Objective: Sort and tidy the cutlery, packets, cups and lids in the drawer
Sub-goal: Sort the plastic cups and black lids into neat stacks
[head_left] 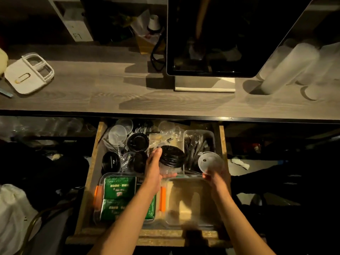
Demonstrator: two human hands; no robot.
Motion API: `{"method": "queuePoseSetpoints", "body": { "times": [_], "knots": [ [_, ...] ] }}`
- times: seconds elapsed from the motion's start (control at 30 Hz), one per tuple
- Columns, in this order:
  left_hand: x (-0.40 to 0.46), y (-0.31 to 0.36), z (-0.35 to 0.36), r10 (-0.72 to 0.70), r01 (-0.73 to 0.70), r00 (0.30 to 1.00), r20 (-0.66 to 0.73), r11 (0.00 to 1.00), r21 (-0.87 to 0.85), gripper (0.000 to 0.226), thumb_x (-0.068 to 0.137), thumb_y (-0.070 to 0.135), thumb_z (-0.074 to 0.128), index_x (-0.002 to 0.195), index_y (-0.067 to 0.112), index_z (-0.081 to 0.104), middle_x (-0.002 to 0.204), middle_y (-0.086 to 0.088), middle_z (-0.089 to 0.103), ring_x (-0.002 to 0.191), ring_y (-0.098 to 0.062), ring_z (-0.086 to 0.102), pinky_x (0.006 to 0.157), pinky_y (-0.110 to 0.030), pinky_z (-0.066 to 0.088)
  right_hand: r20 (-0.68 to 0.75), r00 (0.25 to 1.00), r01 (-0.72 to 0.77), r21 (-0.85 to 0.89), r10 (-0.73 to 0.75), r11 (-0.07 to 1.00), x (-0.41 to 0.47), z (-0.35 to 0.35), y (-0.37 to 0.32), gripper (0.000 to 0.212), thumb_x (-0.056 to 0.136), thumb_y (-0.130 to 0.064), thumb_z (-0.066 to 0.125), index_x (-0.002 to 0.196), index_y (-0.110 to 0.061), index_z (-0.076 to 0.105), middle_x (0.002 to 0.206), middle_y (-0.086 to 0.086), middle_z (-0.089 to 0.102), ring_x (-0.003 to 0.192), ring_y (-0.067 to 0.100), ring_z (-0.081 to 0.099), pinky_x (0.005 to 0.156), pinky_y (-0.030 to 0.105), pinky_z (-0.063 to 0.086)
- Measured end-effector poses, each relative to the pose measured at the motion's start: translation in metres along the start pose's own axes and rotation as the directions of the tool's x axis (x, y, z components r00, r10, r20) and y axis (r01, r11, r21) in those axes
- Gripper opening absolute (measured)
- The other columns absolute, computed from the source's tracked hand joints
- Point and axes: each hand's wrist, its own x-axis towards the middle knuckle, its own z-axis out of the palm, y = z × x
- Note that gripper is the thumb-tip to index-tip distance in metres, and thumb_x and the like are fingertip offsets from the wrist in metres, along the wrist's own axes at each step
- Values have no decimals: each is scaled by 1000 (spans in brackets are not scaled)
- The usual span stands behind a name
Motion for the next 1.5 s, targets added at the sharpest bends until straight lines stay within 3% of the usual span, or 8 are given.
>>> {"method": "queuePoseSetpoints", "body": {
  "times": [0.13,0.37,0.5,0.67,0.9,1.13,1.3,1.5],
  "knots": [
    [25,-26,14,-43,43,999,-15,999,-7,70,73,62,70,128,21,56,136,-13,57,114,-37,64,49,-39,59,-142,983,92,-142,-112,986,54,0,14,10,90,-15,69,98,-14,62,109,24,67,88,31,70,79,50,58],
    [67,-55,42,-45,46,999,-30,998,53,59,74,61,74,119,24,63,133,-14,60,117,-37,61,53,-42,59,-17,997,-70,16,71,997,79,12,-22,15,96,-25,60,106,-12,60,101,6,62,105,23,59,102,41,48],
    [79,-64,58,-32,32,999,-2,995,94,50,78,56,67,116,23,64,127,-16,64,112,-36,65,52,-41,58,168,932,339,-91,-321,936,72,11,-29,30,95,-23,62,124,-30,57,130,2,61,121,12,56,105,30,45],
    [80,-70,78,-91,91,996,-8,991,99,64,77,63,61,120,17,66,117,-13,71,101,-28,70,76,-47,60,464,793,539,-235,-394,809,72,-6,-20,48,79,-29,77,122,-35,59,140,-5,51,130,-6,43,106,11,36],
    [78,-74,82,-109,118,992,-56,973,200,34,103,41,42,114,18,66,109,-13,71,79,-29,70,38,-29,50,359,846,493,-240,-395,837,75,-24,-15,38,85,-16,75,119,-29,65,115,-4,70,110,9,64,100,40,51],
    [78,-65,62,122,-119,992,13,934,337,40,87,12,39,90,29,76,104,-5,74,94,-34,63,67,-39,46,-50,921,364,-246,-387,898,69,-22,-9,17,99,-29,52,114,-22,57,96,-11,64,86,19,70,69,47,61],
    [77,-46,43,271,-255,963,18,879,403,36,91,4,42,107,19,70,116,-5,68,85,-17,64,51,-21,48,-60,927,302,-464,-370,833,78,-20,-8,25,96,-18,49,119,-12,53,94,6,67,72,21,70,68,44,60],
    [96,-45,51,370,-330,928,50,749,574,46,100,-3,34,123,24,63,134,6,57,119,0,53,100,-25,47,6,967,174,-741,-253,649,89,-8,0,28,96,-9,47,124,-5,48,105,10,60,102,32,62,80,27,44]
  ]
}}
